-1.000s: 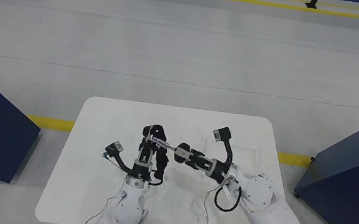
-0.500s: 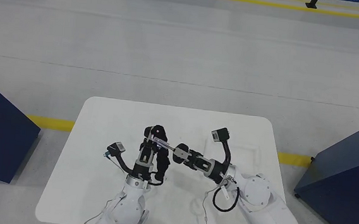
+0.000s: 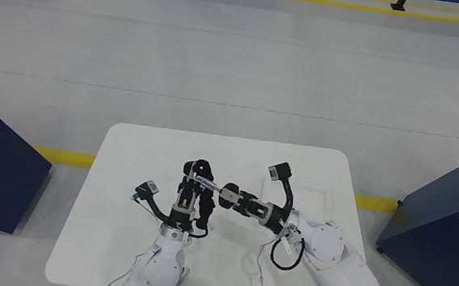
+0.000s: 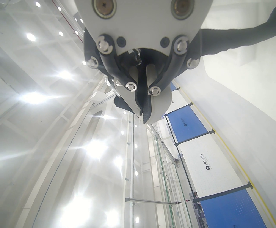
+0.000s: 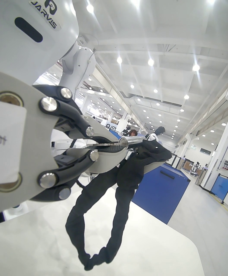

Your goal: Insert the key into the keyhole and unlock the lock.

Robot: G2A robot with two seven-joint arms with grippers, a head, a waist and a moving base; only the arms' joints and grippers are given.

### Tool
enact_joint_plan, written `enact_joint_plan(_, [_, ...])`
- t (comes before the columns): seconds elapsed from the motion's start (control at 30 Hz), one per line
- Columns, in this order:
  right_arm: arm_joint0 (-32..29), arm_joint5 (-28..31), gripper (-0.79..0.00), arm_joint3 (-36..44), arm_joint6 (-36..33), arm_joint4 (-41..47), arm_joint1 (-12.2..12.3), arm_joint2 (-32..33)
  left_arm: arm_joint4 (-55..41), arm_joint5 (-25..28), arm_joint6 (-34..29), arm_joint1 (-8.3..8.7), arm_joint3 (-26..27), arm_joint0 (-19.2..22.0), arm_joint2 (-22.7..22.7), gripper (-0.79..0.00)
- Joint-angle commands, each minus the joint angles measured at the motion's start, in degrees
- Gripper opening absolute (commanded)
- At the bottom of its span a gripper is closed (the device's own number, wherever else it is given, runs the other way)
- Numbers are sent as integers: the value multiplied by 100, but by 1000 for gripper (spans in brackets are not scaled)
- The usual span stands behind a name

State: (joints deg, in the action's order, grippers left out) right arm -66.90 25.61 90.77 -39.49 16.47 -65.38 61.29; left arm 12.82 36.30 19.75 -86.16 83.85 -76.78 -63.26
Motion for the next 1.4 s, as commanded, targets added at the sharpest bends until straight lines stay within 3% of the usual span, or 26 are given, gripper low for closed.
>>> enact_joint_plan(0.0, [15,-12,-785,1,-2,-11,-9,-17,3,-1,-4,-7,-14,1,-5,-785])
enact_joint_plan(0.47, [71,-31,-785,-37,21,-44,-60,-61,19,17,-43,-51,-49,-16,-33,-785])
enact_joint_plan(0.5, [64,-45,-677,-37,33,-37,-62,-58,6,11,-39,-54,-50,-20,-36,-785])
enact_joint_plan(0.53, [59,-48,-419,-31,45,-37,-64,-54,5,9,-39,-57,-49,-21,-38,-785])
enact_joint_plan(0.57, [51,-39,-249,-28,50,-37,-66,-51,-2,2,-41,-61,-50,-25,-39,-785])
enact_joint_plan(0.6, [41,-33,-228,-30,56,-33,-68,-44,-15,-5,-45,-64,-48,-28,-39,-785])
enact_joint_plan(0.8, [-27,44,-240,-19,69,-10,-68,24,-50,-41,-56,-82,-20,-42,-58,-785])
enact_joint_plan(0.9, [-71,77,-286,-17,81,-4,-66,69,-66,-61,-76,-89,-6,-50,-68,-785])
enact_joint_plan(1.17, [-320,240,-499,56,185,-61,-45,224,-68,-91,-90,-108,21,-61,-106,-785])
enact_joint_plan(1.37, [-493,269,-523,178,193,-113,-20,353,-45,-100,-90,-123,28,-66,-125,-785])
